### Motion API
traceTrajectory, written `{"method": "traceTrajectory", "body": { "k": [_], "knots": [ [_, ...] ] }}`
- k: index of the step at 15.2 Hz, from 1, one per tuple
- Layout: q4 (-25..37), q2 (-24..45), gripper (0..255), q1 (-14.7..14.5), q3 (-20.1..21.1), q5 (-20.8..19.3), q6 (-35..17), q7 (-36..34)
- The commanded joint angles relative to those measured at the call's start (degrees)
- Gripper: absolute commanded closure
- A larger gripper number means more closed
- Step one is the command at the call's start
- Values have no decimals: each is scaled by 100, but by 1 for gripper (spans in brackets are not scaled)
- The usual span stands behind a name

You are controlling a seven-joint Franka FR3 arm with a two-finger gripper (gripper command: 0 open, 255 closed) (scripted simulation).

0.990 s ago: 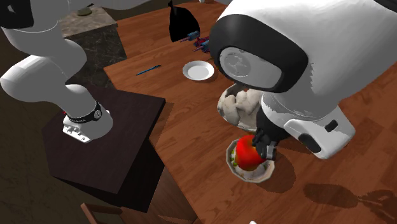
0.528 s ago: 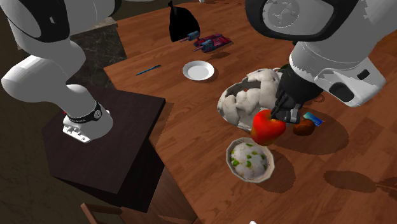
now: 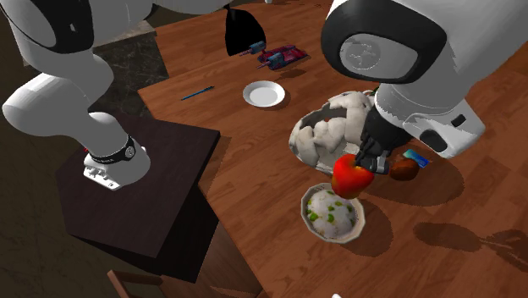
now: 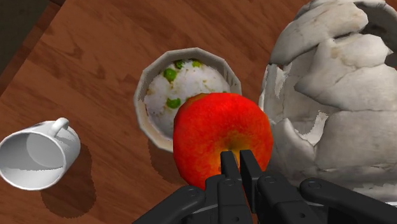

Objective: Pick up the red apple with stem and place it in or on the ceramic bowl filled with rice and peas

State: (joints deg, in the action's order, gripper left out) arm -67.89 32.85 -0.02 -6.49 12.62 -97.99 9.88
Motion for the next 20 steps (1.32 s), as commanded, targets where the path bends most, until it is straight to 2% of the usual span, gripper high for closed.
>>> {"method": "traceTrajectory", "body": {
  "k": [1, 20],
  "knots": [
    [-130, 8, 255, -3, 0, 6, -140, 28],
    [-1118, 250, 255, -43, 31, 92, -1352, 240]
  ]
}}
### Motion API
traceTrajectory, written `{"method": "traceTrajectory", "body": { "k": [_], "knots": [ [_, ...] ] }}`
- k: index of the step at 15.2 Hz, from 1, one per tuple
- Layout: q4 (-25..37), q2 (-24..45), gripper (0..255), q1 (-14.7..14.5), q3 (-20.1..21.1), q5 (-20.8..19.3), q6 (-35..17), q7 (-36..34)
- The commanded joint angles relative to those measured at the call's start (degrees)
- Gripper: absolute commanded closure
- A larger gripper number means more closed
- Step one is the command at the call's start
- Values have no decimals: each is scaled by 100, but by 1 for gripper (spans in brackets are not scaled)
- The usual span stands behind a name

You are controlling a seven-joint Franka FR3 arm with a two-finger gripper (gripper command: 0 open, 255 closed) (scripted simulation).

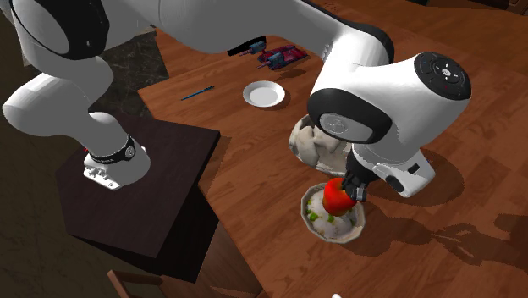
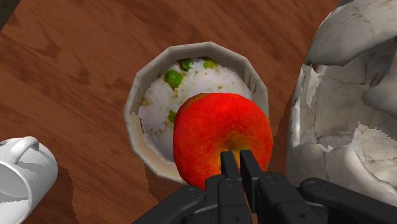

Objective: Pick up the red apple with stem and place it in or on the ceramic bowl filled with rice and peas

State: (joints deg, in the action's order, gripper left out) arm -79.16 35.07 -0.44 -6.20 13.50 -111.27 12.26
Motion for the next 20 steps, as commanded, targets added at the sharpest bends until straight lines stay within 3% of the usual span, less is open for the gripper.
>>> {"method": "traceTrajectory", "body": {
  "k": [1, 7, 8, 13, 17, 20],
  "knots": [
    [10, 28, 255, 0, 3, 4, -24, 3],
    [10, 29, 255, 0, 3, 4, -23, 3],
    [10, 29, 0, 0, 3, 3, -23, 3],
    [10, 29, 0, 0, 3, 4, -24, 3],
    [514, -107, 0, 71, -31, -44, 618, -47],
    [514, -107, 0, 70, -31, -44, 618, -47]
  ]
}}
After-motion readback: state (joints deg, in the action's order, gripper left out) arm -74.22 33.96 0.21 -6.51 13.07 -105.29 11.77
